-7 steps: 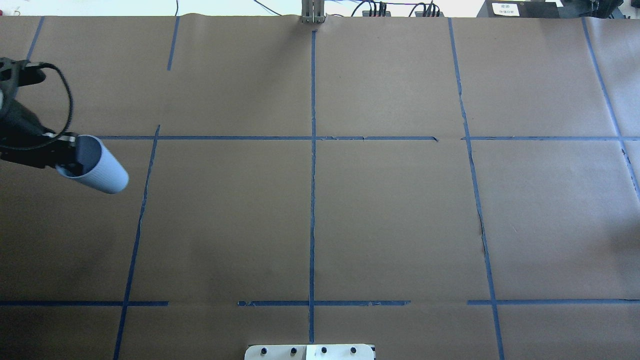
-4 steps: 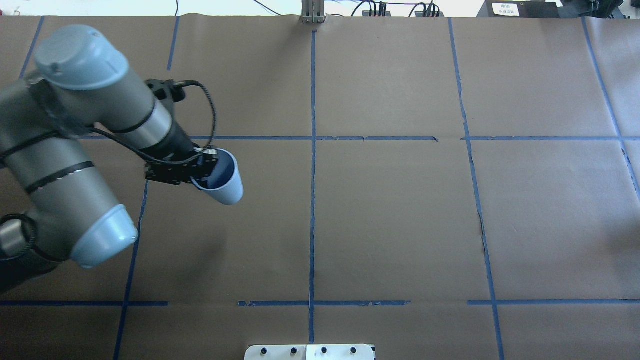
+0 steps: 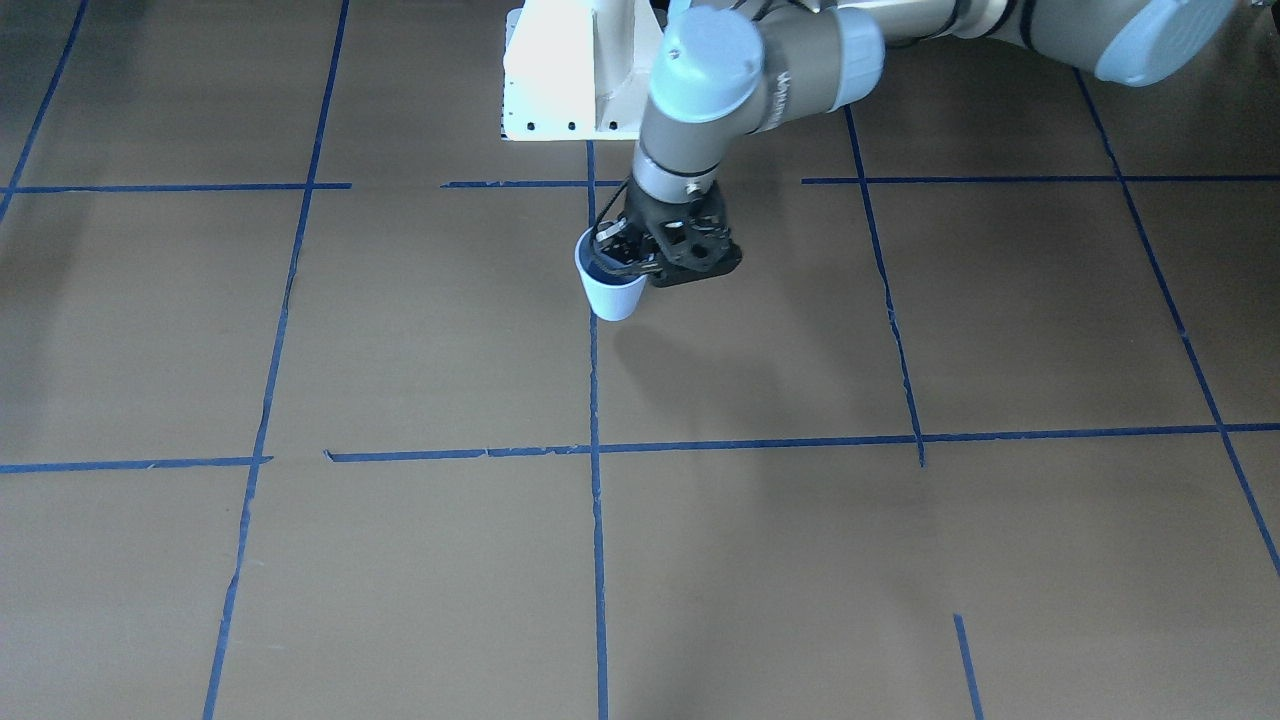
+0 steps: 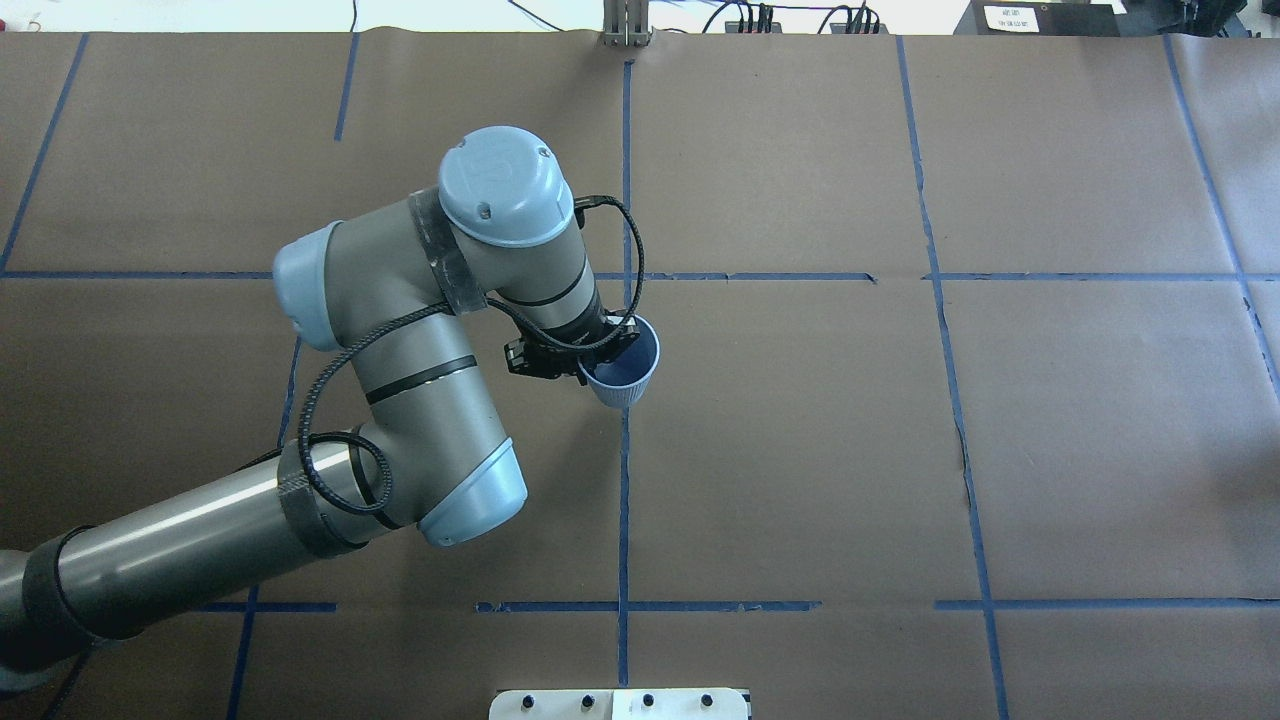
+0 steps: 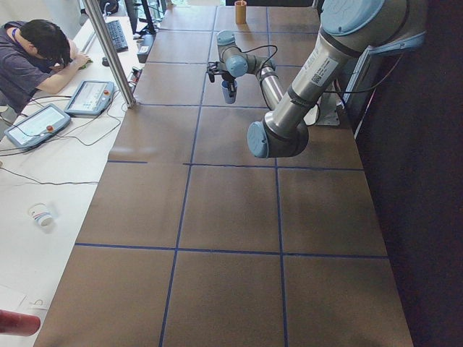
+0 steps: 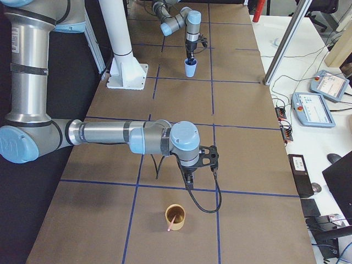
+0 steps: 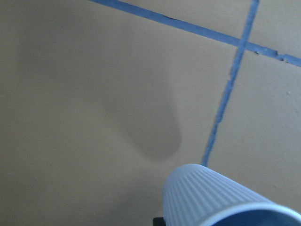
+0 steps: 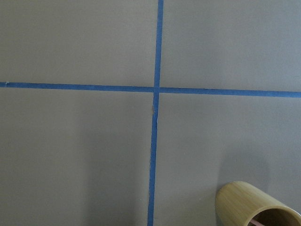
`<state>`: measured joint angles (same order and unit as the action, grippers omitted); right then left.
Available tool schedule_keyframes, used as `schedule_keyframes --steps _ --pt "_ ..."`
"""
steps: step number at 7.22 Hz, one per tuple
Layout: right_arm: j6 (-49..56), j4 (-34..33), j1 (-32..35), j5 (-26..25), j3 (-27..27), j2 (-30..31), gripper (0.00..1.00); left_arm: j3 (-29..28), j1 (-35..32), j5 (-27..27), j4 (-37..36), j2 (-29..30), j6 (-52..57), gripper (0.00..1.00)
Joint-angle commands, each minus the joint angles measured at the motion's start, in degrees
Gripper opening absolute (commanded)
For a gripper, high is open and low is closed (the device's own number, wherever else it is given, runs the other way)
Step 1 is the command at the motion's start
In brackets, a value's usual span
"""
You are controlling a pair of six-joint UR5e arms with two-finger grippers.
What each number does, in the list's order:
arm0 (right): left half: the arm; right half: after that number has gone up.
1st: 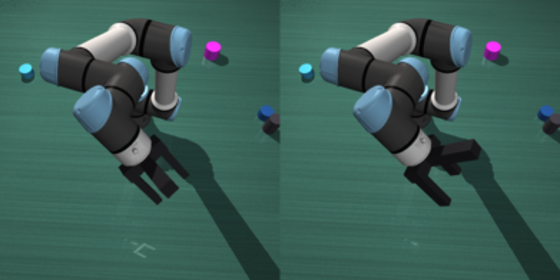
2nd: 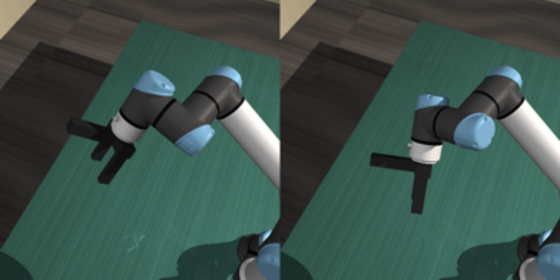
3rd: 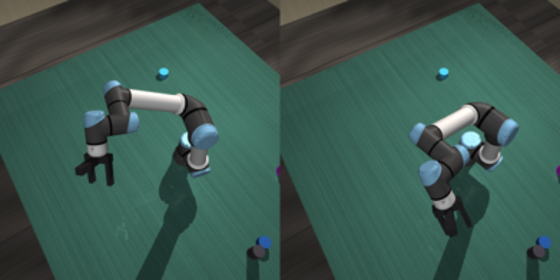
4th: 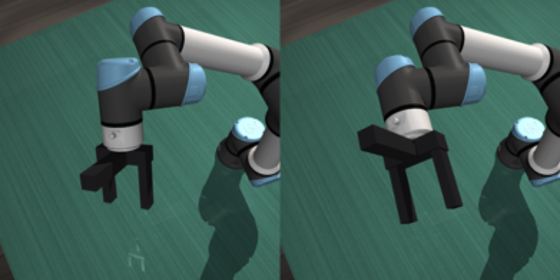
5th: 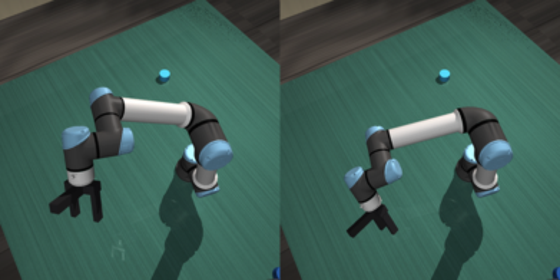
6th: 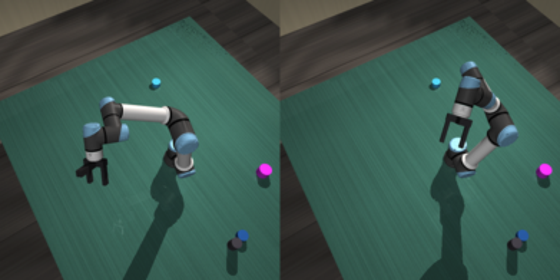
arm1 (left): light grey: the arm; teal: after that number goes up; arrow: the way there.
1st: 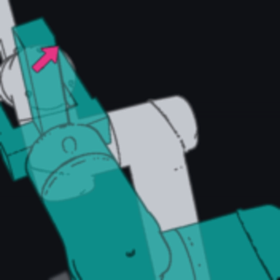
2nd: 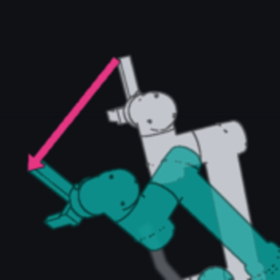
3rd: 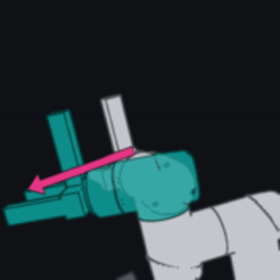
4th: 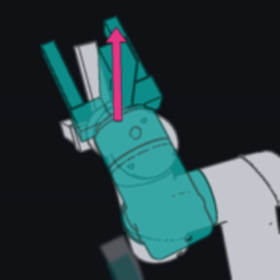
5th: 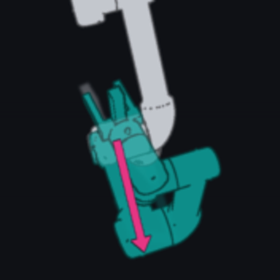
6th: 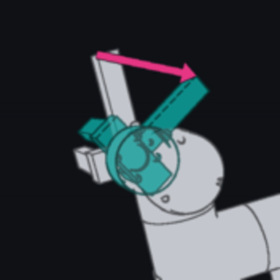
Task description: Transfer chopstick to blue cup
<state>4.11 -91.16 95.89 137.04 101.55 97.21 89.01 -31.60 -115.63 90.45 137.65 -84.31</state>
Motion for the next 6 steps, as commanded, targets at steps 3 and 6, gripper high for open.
schedule_keyframes --steps 3,6 --pt "-0.07 -0.07 0.00 0.16 -0.21 -0.27 1.00 -1.56 0.40 0.41 2.01 -0.19 -0.33 0.03" --pt "-0.07 -0.07 0.00 0.16 -0.21 -0.27 1.00 -1.21 0.40 0.49 4.71 -0.98 -0.50 1.00"
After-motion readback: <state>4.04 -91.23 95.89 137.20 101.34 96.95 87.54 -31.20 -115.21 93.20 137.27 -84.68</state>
